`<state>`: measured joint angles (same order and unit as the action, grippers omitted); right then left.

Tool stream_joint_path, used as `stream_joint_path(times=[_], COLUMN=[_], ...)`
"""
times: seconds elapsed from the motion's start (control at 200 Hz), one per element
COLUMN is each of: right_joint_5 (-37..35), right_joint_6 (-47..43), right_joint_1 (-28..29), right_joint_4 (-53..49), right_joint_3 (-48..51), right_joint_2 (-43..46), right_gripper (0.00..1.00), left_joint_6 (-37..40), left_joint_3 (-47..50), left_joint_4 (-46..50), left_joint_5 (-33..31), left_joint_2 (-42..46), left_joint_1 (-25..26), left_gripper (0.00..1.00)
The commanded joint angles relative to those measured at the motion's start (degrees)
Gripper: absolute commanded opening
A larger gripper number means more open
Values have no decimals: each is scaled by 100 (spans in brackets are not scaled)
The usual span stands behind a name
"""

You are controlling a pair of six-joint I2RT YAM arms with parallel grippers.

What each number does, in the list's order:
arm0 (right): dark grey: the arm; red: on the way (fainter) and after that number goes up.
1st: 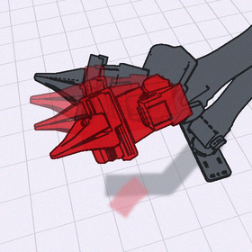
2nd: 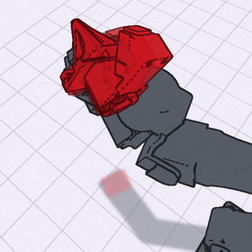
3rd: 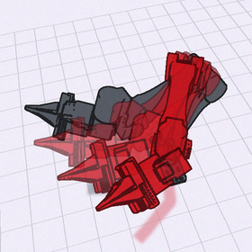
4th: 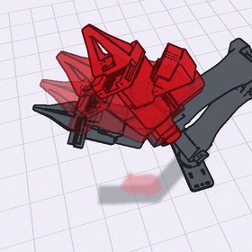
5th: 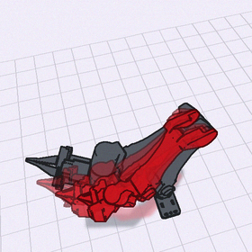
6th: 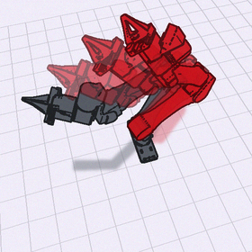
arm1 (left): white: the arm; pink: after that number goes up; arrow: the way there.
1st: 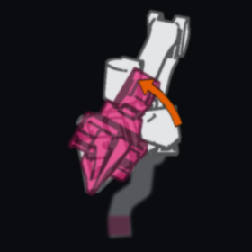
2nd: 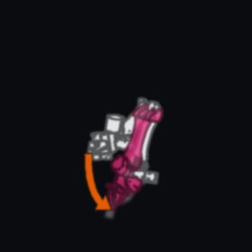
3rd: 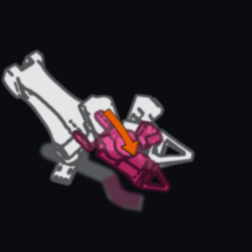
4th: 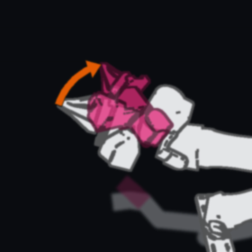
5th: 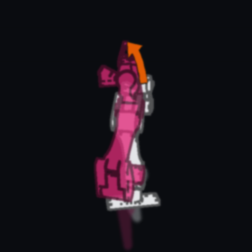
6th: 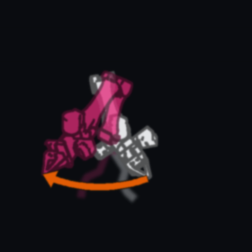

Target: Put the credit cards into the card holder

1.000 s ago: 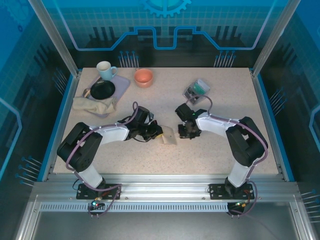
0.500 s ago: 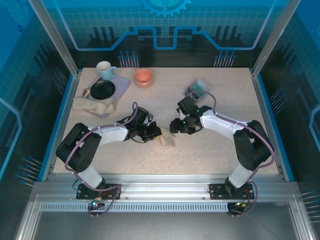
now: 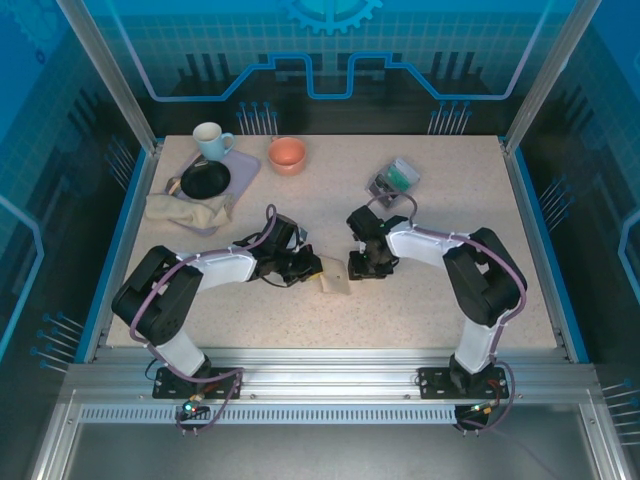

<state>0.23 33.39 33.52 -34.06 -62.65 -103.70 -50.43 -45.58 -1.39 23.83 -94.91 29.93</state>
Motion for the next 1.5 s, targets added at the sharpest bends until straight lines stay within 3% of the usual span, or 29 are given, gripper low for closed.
stream_joint_path(times=[0.0,0.25,0.39,0.63,0.835,1.06,1.13,1.2,1.286,1.496], right_joint_5=[-260,-167,-187,-172,225,212,585,1066,1157,1806], right_joint_6=[19,1,-8,-322,-73,59,78,-36,-242,-427], right_joint_1=[-202,-232,-340,-1435,-2363,-3002,-3260,-3427,-3530,-3676], right_joint_4=[-298,-428,-415,-679,-648,-717,-534,-499,-632,-1060], right_joint_3=[122,-230,-433,-1450,-2310,-3238,-3427,-3812,-4413,-6107], right_joint_2=[161,97,382,204,-464,-1040,-1164,-1442,-1834,-3055], right_gripper=[38,38,40,59,58,54,56,60,72,87], left_joint_6=[345,680,822,894,812,816,833,830,834,887], left_joint_3=[-49,-182,-317,-497,-405,-527,-581,-623,-703,-952], left_joint_4=[407,680,905,1452,1683,1838,1876,1855,1853,1970], left_joint_5=[18,119,83,-411,-853,-961,-1010,-1004,-986,-984], left_joint_2=[30,-130,-144,131,624,707,694,667,613,489], left_joint_1=[-9,-5,-1,-2,2,-2,4,3,2,-4], left_gripper=[1,6,18,41,63,66,66,66,67,67])
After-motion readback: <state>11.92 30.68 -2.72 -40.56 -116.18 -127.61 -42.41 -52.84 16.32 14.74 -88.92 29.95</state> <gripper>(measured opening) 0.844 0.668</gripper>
